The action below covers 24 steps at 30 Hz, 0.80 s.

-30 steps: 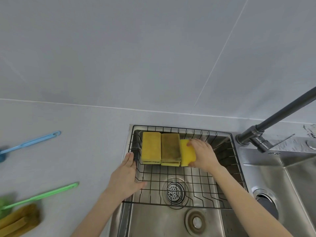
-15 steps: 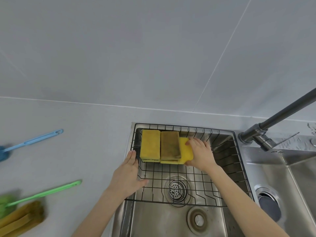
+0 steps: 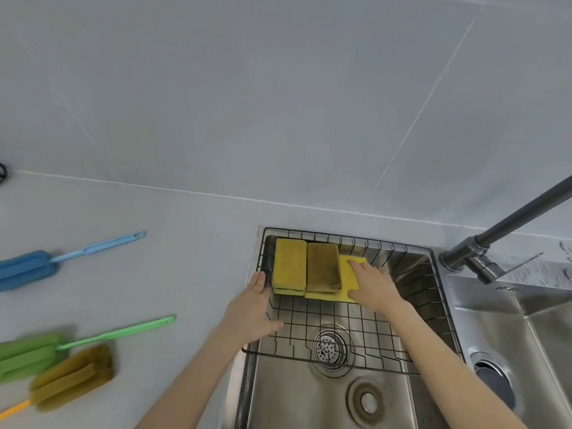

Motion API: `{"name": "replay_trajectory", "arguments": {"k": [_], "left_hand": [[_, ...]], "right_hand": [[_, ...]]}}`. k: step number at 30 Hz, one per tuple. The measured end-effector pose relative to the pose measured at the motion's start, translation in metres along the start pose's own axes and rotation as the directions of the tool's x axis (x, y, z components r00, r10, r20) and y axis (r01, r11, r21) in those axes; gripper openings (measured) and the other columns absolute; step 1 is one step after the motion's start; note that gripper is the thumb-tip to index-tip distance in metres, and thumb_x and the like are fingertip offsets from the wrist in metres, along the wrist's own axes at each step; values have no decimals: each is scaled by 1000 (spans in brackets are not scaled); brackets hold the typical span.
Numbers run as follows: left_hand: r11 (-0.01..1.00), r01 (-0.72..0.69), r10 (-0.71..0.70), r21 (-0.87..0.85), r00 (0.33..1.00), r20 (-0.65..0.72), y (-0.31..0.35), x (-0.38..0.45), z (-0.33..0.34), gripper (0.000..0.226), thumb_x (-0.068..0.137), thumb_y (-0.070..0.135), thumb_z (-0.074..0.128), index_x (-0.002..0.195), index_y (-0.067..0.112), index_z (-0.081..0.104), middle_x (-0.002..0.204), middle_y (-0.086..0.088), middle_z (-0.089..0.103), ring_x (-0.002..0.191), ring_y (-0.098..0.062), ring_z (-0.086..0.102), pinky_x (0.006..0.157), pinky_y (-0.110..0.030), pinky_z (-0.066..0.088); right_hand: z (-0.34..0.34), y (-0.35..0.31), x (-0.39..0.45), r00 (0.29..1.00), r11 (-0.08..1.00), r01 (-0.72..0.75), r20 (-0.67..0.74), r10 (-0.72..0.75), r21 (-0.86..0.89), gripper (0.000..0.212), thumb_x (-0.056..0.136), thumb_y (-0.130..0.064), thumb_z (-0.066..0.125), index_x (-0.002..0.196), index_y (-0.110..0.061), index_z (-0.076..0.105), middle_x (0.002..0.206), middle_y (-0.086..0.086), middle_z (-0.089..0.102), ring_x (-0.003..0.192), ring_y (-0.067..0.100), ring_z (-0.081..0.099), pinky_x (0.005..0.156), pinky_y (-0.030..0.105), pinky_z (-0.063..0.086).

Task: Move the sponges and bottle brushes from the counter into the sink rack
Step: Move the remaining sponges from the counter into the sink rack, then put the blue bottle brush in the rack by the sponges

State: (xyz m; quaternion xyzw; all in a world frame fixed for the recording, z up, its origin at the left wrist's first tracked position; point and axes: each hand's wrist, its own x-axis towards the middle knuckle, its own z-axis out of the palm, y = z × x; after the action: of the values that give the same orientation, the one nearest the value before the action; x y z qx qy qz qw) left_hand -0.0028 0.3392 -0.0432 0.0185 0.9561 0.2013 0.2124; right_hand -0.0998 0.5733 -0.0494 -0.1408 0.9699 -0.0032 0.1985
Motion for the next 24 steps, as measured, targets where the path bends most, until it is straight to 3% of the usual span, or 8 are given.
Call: {"name": "replay_trajectory", "arguments": {"k": [2,5,9,12,16,18,20,24], "left_hand": [[989,-42,39,-141,999,-18,-3,-9,-5,73,88,37,54,143,12,14,157,-10,-2,145,-19,-2,118,-32,9],[971,-128,87,-201,976,-202,-14,-36,-3,56,92,32,46,141,16,22,156,-4,12,143,-15,10,114,-22,7],[906,-138,8,-401,951,-310,-39,-85,-1,46,94,29,44,137,23,30,139,12,34,131,-4,32,104,-5,13],[827,-97,-135,-554,922,-363,-75,-115,-18,38,91,21,52,127,32,42,122,12,53,97,10,53,82,5,32],[829,-1,-295,-560,849,-438,-143,-143,-48,26,86,10,59,111,21,60,111,2,65,86,16,55,73,0,39],[840,78,-370,-537,806,-462,-181,-156,-67,24,85,11,60,109,17,62,114,-2,65,95,4,57,82,-13,42],[847,160,-434,-507,759,-486,-215,-165,-90,27,85,12,60,112,16,60,120,-5,62,110,-17,56,92,-26,41],[878,220,-447,-426,698,-559,-273,-166,-134,45,83,14,64,126,15,50,131,-7,56,120,-24,50,100,-31,37]], "right_hand": [[-13,-22,-12,992,983,-14,-124,37,183,60,85,-21,54,139,-15,27,137,12,47,119,32,50,100,43,41],[-24,-73,-37,955,858,145,-298,9,493,49,90,-14,50,136,-17,34,126,6,58,107,23,59,87,36,50],[-15,-141,-53,959,755,274,-227,-168,596,31,94,-18,48,124,-21,49,101,0,67,89,14,63,75,24,50],[-3,-192,-50,951,748,303,-133,-280,591,21,94,-19,49,113,-21,59,96,2,70,87,17,65,79,30,52],[3,-259,-37,915,743,392,-143,-378,542,20,91,-16,53,107,-18,63,100,4,70,89,18,63,83,30,49],[0,-294,-26,889,728,447,-164,-428,520,19,90,-15,55,105,-16,65,104,6,69,95,19,61,87,31,46],[-10,-327,-11,863,729,496,-178,-472,471,20,91,-17,54,108,-16,64,109,3,67,104,18,57,92,30,42],[-37,-383,22,841,720,542,-273,-468,434,21,90,-15,54,109,-16,63,111,3,67,105,20,57,93,32,42]]}}
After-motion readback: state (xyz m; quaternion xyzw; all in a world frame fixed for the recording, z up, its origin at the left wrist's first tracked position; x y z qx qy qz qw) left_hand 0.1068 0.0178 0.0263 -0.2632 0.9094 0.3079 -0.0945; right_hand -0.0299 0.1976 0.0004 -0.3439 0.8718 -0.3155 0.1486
